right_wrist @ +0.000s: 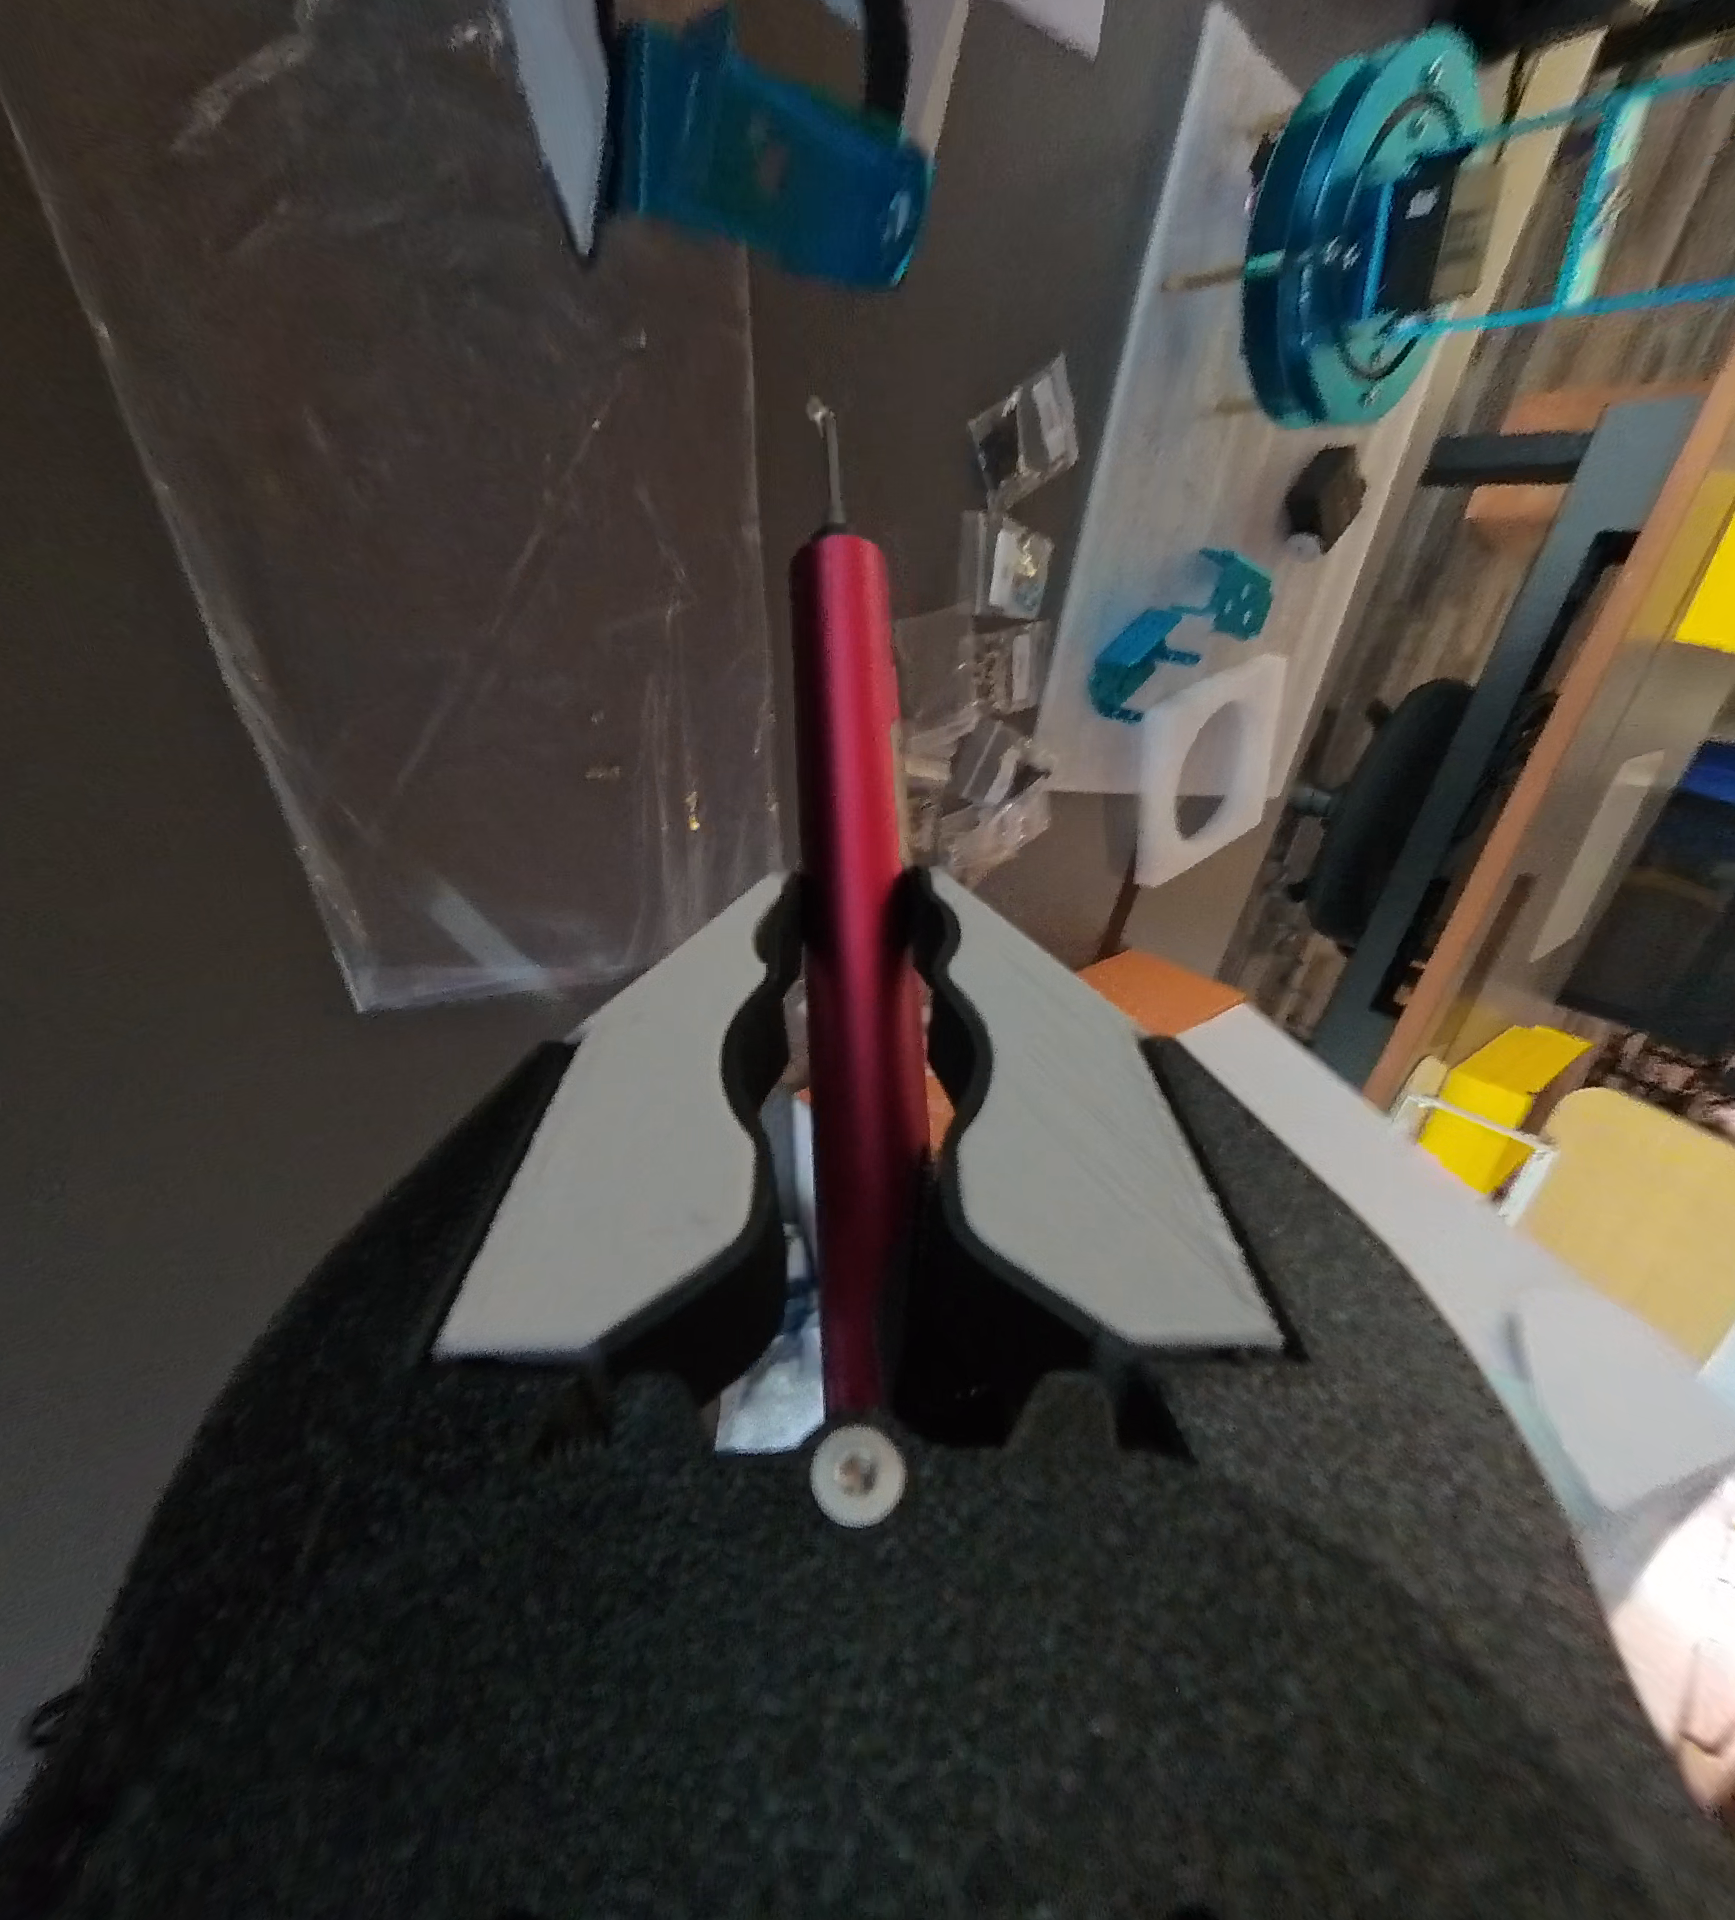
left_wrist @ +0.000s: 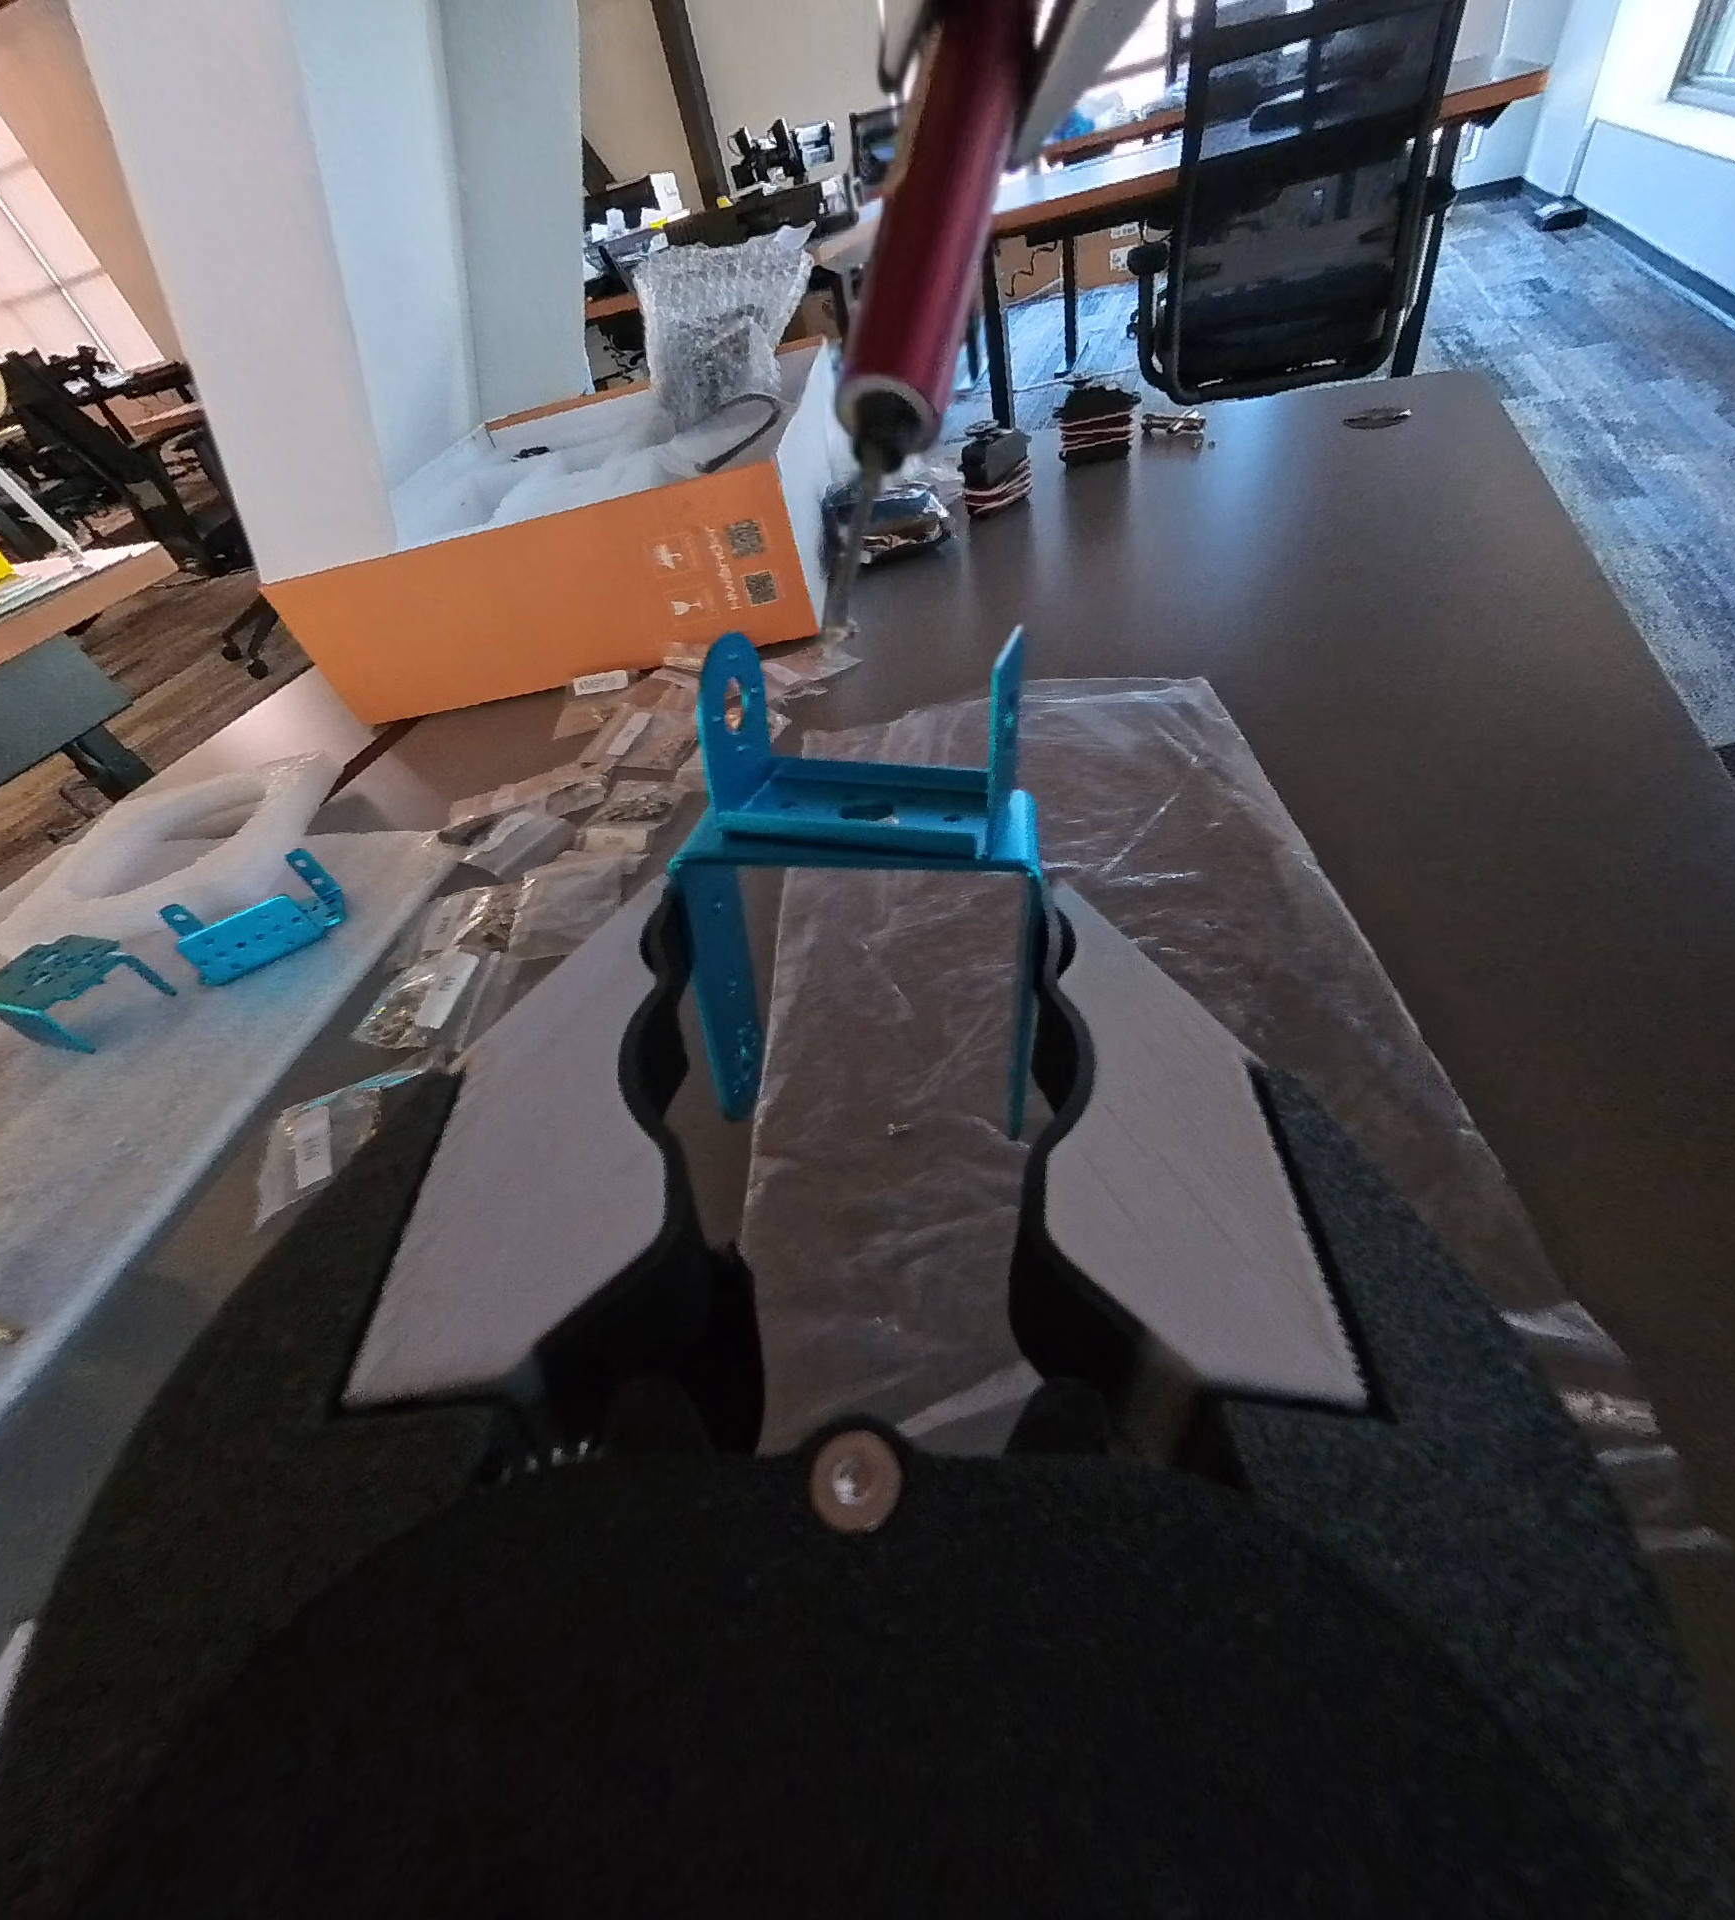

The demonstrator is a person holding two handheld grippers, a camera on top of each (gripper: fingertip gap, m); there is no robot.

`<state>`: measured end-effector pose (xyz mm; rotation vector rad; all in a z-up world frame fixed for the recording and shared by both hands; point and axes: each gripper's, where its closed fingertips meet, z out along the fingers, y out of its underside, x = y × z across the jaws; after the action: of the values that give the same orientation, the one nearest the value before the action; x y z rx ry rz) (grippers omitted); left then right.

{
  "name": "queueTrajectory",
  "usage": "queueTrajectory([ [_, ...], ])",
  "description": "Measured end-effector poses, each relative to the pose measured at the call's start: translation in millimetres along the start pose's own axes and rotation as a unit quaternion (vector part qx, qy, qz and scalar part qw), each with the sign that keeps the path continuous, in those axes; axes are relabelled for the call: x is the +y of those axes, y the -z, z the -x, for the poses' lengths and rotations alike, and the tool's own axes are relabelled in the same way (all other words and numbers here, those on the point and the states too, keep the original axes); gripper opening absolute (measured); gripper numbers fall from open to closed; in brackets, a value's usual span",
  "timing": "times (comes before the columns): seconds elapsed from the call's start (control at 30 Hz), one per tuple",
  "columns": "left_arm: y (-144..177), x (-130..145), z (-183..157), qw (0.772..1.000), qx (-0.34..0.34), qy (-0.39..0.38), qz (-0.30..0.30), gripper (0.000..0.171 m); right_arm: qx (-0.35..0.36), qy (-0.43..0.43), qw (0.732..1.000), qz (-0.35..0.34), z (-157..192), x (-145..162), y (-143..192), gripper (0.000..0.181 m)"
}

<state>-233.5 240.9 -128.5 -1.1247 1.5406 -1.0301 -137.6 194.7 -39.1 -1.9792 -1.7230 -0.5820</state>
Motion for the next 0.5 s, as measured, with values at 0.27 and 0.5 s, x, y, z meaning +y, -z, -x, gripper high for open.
queueTrajectory([
  [0.27, 5.6, -4.7, 10.6, 1.0, -0.012, 0.014, -0.011, 0.066, -0.079, -0.124, 0.989, -0.013, 58.8, 68.7, -83.1, 0.02],
  [0.5, 4.3, -2.0, 10.9, 1.0, -0.012, 0.014, -0.006, 0.066, -0.089, -0.251, 0.964, -0.019, 101.6, 140.0, -115.3, 0.02],
])
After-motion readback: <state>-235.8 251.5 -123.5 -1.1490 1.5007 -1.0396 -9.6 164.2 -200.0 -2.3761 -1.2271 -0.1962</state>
